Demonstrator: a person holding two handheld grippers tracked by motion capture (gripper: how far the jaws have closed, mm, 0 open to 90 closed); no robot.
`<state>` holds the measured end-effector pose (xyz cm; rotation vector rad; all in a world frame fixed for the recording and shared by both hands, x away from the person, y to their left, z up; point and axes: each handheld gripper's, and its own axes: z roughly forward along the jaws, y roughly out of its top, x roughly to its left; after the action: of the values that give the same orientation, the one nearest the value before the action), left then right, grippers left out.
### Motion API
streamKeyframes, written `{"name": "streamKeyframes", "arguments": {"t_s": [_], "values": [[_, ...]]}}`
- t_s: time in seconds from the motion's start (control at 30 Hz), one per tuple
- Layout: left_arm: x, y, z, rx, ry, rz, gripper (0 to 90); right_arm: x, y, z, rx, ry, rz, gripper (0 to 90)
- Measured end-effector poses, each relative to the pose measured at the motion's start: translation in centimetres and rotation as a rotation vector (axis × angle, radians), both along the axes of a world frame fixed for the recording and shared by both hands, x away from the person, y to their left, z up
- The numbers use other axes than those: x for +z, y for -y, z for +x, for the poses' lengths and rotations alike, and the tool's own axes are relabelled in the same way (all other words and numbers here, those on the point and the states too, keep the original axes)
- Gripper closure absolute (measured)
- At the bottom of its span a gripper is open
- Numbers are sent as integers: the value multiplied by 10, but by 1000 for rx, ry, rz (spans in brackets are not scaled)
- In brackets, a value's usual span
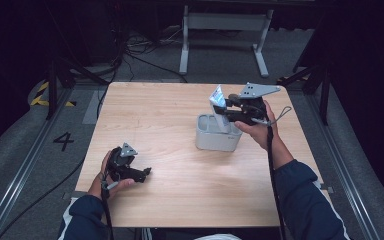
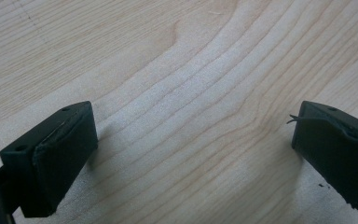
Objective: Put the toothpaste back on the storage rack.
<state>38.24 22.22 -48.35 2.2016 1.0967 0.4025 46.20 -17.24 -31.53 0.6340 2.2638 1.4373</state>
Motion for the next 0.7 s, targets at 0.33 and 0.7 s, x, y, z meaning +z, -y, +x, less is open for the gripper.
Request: {"name": "streamKeyframes", "arguments": {"t_s": [0.33, 0.7], "values": [[0, 0, 0, 0, 0, -1, 5, -6, -1, 6, -10, -7, 5, 652], [0, 0, 0, 0, 1, 2, 5, -17, 2, 11, -23, -20, -1, 649]]}}
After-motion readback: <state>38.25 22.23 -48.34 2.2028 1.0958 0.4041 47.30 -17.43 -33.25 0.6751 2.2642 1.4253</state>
